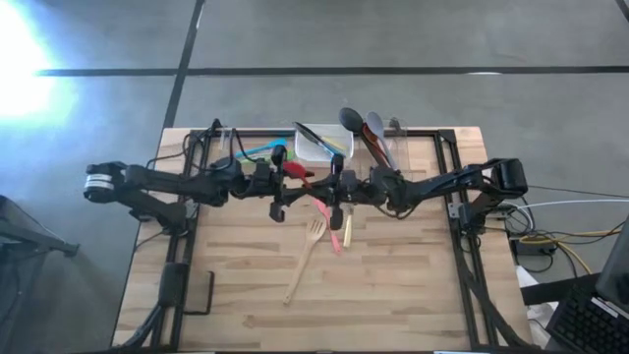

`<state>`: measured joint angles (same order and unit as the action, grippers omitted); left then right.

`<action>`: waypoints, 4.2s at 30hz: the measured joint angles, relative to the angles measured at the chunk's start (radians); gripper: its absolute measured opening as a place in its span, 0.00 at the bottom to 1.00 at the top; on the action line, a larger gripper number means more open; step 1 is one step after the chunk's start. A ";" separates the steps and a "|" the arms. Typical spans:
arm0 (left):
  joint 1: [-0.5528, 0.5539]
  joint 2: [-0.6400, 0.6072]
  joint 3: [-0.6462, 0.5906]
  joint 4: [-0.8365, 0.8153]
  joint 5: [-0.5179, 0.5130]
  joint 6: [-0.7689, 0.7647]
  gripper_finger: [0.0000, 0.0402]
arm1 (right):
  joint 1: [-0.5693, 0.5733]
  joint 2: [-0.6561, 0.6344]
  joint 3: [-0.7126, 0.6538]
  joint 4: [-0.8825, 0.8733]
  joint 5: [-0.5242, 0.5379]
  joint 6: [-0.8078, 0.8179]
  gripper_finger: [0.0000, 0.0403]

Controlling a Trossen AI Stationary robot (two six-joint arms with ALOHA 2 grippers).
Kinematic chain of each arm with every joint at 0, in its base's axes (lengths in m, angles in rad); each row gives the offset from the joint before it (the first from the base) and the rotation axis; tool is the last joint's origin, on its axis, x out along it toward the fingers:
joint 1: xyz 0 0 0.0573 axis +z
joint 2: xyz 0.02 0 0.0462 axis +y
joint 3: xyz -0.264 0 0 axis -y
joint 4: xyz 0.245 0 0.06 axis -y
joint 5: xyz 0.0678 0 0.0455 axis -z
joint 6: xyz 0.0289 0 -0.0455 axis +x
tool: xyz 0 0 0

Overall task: Pick & Place Kitchen Items
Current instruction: Put the red spatula into the left transparent bin

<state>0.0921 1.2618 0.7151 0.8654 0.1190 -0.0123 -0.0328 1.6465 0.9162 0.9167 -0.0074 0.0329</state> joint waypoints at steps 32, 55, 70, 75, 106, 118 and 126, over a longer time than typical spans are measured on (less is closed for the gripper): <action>0.009 -0.059 0.046 -0.242 0.047 0.106 0.04 | 0.002 -0.132 0.023 -0.296 -0.027 0.076 0.30; 0.268 -0.095 0.526 -1.359 -0.070 0.360 0.04 | 0.033 -0.312 0.010 -1.045 -0.016 0.308 0.26; 0.610 0.140 0.715 -1.691 -0.080 0.444 0.04 | 0.033 -0.283 0.009 -1.039 -0.016 0.279 0.15; 0.651 0.272 0.753 -1.765 -0.087 0.479 0.04 | 0.033 -0.284 0.009 -1.040 -0.016 0.273 0.14; 0.687 0.608 0.756 -1.817 -0.208 0.392 0.04 | 0.033 -0.284 -0.060 -1.033 -0.008 0.305 0.13; 0.688 0.709 0.755 -1.817 -0.207 0.403 0.04 | 0.033 -0.284 -0.060 -1.031 0.011 0.300 0.13; 0.688 0.735 0.755 -1.812 -0.206 0.434 0.05 | 0.033 -0.284 -0.060 -1.031 0.011 0.297 0.13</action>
<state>0.7799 1.9965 1.4700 -0.9470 -0.0872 0.4217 -0.0002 1.3624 0.8562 -0.1146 0.0036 0.3301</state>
